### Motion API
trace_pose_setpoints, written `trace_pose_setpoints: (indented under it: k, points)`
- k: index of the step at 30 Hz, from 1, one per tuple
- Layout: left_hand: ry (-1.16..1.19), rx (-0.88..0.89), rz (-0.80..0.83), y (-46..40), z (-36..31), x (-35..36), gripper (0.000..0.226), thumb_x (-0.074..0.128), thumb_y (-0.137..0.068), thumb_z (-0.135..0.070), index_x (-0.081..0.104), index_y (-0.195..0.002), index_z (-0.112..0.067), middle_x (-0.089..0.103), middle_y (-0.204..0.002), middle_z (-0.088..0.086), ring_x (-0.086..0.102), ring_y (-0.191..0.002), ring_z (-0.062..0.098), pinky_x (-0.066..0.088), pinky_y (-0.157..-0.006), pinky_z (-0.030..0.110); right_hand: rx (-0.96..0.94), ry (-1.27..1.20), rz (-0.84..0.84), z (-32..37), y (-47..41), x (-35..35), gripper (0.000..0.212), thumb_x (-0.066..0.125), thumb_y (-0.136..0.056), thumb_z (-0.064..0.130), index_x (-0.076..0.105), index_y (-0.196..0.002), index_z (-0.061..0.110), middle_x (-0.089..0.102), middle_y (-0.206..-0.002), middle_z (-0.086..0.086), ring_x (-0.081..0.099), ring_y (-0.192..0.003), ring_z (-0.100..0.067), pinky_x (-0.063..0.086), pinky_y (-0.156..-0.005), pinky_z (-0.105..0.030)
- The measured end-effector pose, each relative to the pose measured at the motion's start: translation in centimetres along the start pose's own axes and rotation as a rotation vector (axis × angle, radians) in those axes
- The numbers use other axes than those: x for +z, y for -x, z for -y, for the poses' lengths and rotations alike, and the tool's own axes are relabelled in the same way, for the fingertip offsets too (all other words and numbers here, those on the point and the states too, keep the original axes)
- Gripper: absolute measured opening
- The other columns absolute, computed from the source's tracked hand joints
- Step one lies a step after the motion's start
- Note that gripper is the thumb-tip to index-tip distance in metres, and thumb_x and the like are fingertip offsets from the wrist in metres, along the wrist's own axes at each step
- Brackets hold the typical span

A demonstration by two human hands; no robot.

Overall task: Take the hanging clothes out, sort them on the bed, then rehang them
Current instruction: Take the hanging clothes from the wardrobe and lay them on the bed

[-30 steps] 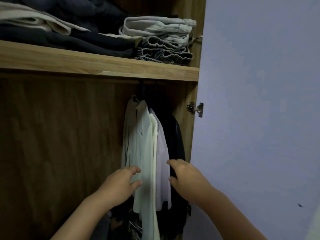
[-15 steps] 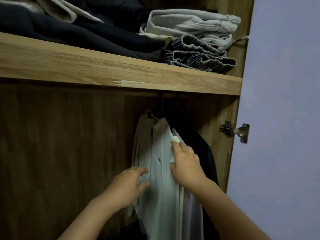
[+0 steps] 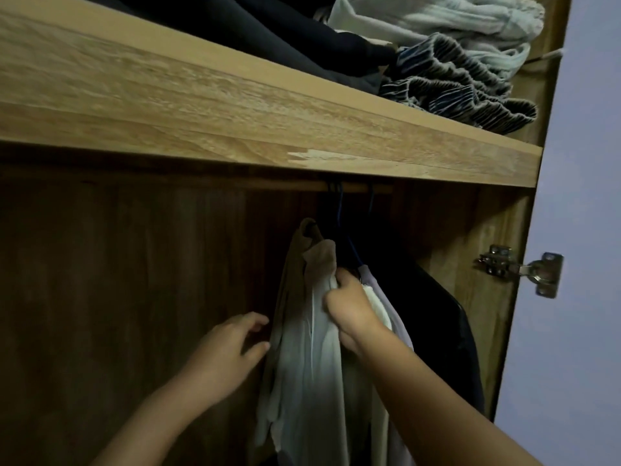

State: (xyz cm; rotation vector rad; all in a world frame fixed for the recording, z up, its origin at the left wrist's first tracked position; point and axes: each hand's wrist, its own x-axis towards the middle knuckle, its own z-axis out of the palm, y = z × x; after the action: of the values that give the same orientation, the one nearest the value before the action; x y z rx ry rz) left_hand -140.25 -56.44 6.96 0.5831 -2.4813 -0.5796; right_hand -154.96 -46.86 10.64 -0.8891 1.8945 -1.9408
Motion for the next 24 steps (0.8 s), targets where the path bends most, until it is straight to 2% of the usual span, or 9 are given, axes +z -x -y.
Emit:
trace_pose_setpoints:
  k: [4, 6, 8, 10, 13, 16, 20, 24]
  points:
    - [-0.009, 0.023, -0.056, -0.4, 1.1, -0.8, 0.039, 0.055, -0.091, -0.03, 0.046, -0.128, -0.032, 0.051, -0.129, -0.013, 0.047, -0.113, -0.001, 0.035, -0.091, 0.013, -0.073, -0.152, -0.001, 1.4, 0.2, -0.5, 0.033, 0.038, -0.091, -0.007, 0.06, -0.087, 0.018, 0.065, -0.1, -0.026, 0.063, -0.093, -0.043, 0.051, -0.085, -0.057]
    - [-0.01, 0.024, -0.083, -0.5, 1.2, -1.0, 0.037, 0.054, -0.091, -0.028, 0.048, -0.128, -0.03, 0.051, -0.13, -0.011, 0.048, -0.116, 0.002, 0.035, -0.092, 0.014, -0.108, -0.19, 0.042, 2.1, 0.6, -1.1, 0.039, 0.036, -0.086, -0.016, 0.06, -0.083, 0.014, 0.063, -0.097, -0.03, 0.062, -0.091, -0.047, 0.051, -0.084, -0.058]
    - [-0.007, 0.023, -0.106, -0.5, 1.0, -1.0, 0.035, 0.054, -0.091, -0.026, 0.049, -0.126, -0.03, 0.05, -0.13, -0.011, 0.048, -0.117, 0.004, 0.036, -0.092, 0.016, -0.094, -0.222, 0.095, 2.1, 1.0, -1.8, 0.047, 0.03, -0.076, -0.024, 0.061, -0.087, 0.01, 0.062, -0.087, -0.024, 0.061, -0.082, -0.041, 0.053, -0.076, -0.048]
    - [-0.003, 0.027, -0.12, -0.4, 0.5, -0.9, 0.034, 0.054, -0.092, -0.026, 0.05, -0.125, -0.03, 0.05, -0.127, -0.011, 0.049, -0.115, 0.005, 0.038, -0.09, 0.017, -0.081, -0.228, 0.132, 1.9, 1.8, -2.8, 0.053, 0.027, -0.069, -0.026, 0.062, -0.093, 0.005, 0.062, -0.087, -0.021, 0.06, -0.081, -0.036, 0.051, -0.072, -0.04]
    - [-0.007, 0.044, -0.136, 0.0, -0.2, -0.3, 0.031, 0.055, -0.091, -0.024, 0.054, -0.122, -0.027, 0.051, -0.121, -0.009, 0.051, -0.11, 0.006, 0.039, -0.087, 0.018, -0.061, -0.241, 0.125, 2.3, 2.3, -4.4, 0.061, 0.026, -0.066, -0.026, 0.062, -0.107, 0.002, 0.064, -0.094, -0.021, 0.062, -0.088, -0.037, 0.052, -0.08, -0.042]
    - [-0.01, 0.066, -0.16, 0.3, -1.1, 0.2, 0.028, 0.056, -0.091, -0.021, 0.058, -0.118, -0.022, 0.054, -0.115, -0.006, 0.053, -0.108, 0.01, 0.038, -0.086, 0.019, -0.038, -0.306, 0.124, 3.5, 2.1, -4.7, 0.068, 0.025, -0.065, -0.026, 0.06, -0.116, 0.002, 0.066, -0.095, -0.018, 0.063, -0.09, -0.035, 0.054, -0.073, -0.038]
    - [0.0, 0.071, -0.19, 0.9, -2.1, 0.0, 0.026, 0.056, -0.09, -0.017, 0.061, -0.116, -0.018, 0.055, -0.113, -0.004, 0.053, -0.108, 0.012, 0.038, -0.087, 0.02, 0.02, -0.418, 0.137, 3.9, 2.3, -3.9, 0.071, 0.028, -0.069, -0.025, 0.057, -0.124, 0.008, 0.066, -0.105, -0.016, 0.063, -0.097, -0.033, 0.054, -0.076, -0.037]
    - [0.0, 0.063, -0.241, 1.9, -2.3, -0.5, 0.023, 0.057, -0.09, -0.015, 0.063, -0.112, -0.018, 0.056, -0.107, -0.008, 0.055, -0.103, 0.01, 0.036, -0.078, 0.016, 0.058, -0.503, 0.15, 4.0, 2.8, -3.7, 0.066, 0.031, -0.075, -0.023, 0.055, -0.126, 0.011, 0.067, -0.097, -0.009, 0.065, -0.085, -0.026, 0.055, -0.066, -0.031]
